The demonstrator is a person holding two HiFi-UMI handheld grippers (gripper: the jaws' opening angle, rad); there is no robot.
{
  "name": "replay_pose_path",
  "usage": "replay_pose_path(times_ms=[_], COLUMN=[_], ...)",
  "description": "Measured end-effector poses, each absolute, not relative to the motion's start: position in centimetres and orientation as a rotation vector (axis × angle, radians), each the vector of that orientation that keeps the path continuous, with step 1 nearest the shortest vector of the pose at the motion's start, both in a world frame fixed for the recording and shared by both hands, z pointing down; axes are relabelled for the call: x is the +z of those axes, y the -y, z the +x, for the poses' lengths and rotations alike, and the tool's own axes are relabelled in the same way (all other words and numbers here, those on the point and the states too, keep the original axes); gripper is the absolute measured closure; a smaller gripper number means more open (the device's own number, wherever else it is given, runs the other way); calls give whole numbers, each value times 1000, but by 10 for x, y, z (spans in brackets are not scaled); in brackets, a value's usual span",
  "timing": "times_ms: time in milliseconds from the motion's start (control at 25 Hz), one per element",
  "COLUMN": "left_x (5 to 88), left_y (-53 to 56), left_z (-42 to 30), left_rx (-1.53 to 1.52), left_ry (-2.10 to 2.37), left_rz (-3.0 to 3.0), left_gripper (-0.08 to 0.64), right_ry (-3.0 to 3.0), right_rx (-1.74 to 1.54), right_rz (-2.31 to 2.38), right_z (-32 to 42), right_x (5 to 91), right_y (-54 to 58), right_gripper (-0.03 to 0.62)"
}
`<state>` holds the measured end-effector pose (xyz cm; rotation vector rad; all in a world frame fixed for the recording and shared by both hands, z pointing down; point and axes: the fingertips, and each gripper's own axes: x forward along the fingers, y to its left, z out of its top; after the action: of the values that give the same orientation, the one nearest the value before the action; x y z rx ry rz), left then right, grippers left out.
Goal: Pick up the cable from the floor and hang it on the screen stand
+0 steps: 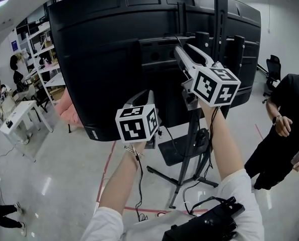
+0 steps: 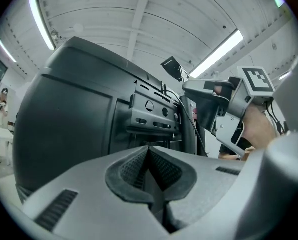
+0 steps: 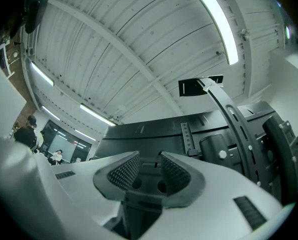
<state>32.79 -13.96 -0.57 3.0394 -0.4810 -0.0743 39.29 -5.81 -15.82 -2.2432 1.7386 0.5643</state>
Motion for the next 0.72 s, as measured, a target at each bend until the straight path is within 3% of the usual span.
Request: replay_pose_path(times_ms=[560, 720], left_x=[22, 33], left_y=[135, 138], left_z=[308, 296], left_rx=[-45, -40], left_ry=[468, 517], left_rz=[3005, 3015], left_gripper=[557, 557], right_ry=[-1809, -1808], right_rx=[441, 334], right_rz=[-2350, -2376], right_z=[354, 351], right_x=[-92, -47], right_y=[60, 68], right_gripper=[470, 505])
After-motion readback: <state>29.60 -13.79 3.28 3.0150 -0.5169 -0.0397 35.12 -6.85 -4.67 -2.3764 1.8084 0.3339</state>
